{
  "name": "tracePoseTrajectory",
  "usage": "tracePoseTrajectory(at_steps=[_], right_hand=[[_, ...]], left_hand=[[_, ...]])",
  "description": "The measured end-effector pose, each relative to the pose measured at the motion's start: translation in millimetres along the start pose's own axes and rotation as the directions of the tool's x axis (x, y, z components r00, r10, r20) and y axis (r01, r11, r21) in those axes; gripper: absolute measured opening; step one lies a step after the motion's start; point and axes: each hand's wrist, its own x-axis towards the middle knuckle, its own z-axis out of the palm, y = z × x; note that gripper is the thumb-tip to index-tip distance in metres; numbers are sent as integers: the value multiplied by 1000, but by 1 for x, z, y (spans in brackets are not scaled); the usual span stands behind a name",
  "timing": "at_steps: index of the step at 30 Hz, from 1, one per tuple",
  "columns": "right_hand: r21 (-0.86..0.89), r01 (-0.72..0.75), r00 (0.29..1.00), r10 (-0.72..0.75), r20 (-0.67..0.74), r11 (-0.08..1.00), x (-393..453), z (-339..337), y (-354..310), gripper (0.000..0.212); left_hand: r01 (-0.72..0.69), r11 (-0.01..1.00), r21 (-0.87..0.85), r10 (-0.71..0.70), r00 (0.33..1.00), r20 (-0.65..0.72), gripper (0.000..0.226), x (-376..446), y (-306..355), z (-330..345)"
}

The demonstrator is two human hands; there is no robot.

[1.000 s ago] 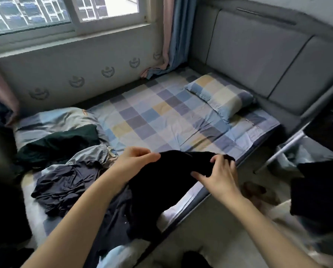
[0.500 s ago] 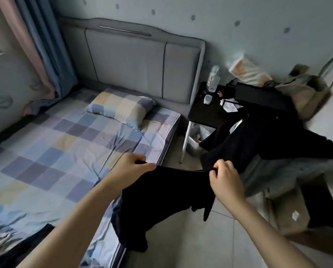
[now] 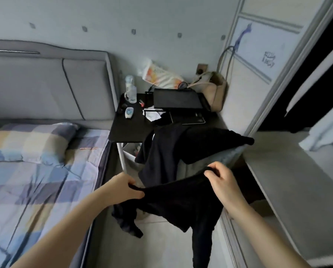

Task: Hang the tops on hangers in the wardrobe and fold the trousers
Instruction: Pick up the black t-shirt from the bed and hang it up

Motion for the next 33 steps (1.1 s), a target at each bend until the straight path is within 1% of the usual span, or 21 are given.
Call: tracePoseTrajectory(at_steps=[2,4,6,9,11,12,13,14,15,16,17,18,19,21,23,25,27,29,30,32,33], right_hand=[[-3,-31,999,31,-42,1000,9,-18,7,8],[-15,-38,996,36,-78,999,15,-31,10,5],[23,-25,991,28,-129,999,21,-43,12,11],[58,12,974,1,-227,998,29,-65,7,16],[60,6,949,13,-314,998,39,-86,6,17],[54,-5,938,23,-345,999,44,-96,5,18],[47,-16,926,33,-376,999,48,-106,5,18],[50,-30,909,48,-415,998,52,-116,5,19],[59,-34,889,58,-454,998,55,-125,6,19],[78,-37,860,72,-505,996,58,-136,7,20],[101,-44,830,93,-551,994,60,-147,9,21],[127,-60,797,124,-592,990,60,-158,10,21],[158,-77,763,161,-626,984,60,-168,11,21],[209,-96,695,216,-686,973,59,-188,12,19],[166,-132,645,212,-735,977,55,-203,13,15],[133,-159,627,204,-752,978,49,-213,14,10],[111,-176,597,196,-778,978,42,-224,13,11],[99,-198,539,193,-820,975,39,-235,10,16],[97,-206,512,192,-837,974,39,-240,7,19],[103,-202,460,187,-868,974,40,-249,-4,24],[111,-189,451,186,-873,976,41,-252,-11,25]], left_hand=[[-31,998,46,29,999,45,43,26,16,7],[-44,989,139,40,999,32,30,50,29,10],[-28,977,211,22,999,31,17,77,42,13],[42,978,203,-48,999,23,11,111,64,15],[34,968,249,-50,997,61,17,137,83,17],[29,970,240,-55,993,100,20,148,93,17],[30,986,165,-57,984,166,20,157,105,16],[34,999,28,-39,968,247,19,168,120,14],[66,983,-171,-7,945,327,15,176,134,13],[129,918,-376,39,912,408,7,184,153,8],[213,806,-552,96,874,476,3,187,171,2],[289,689,-665,155,838,524,7,191,189,-4],[338,597,-727,206,812,547,8,194,207,-10],[398,461,-793,278,784,555,4,203,244,-20],[444,353,-824,329,766,553,22,212,281,-27],[499,264,-825,384,731,564,29,220,314,-30],[563,208,-800,458,666,588,20,226,345,-35],[596,215,-774,532,593,605,14,231,376,-39],[599,206,-774,560,576,595,15,233,391,-41],[581,154,-799,616,576,537,24,233,424,-46],[561,113,-820,645,586,490,31,232,439,-50]])
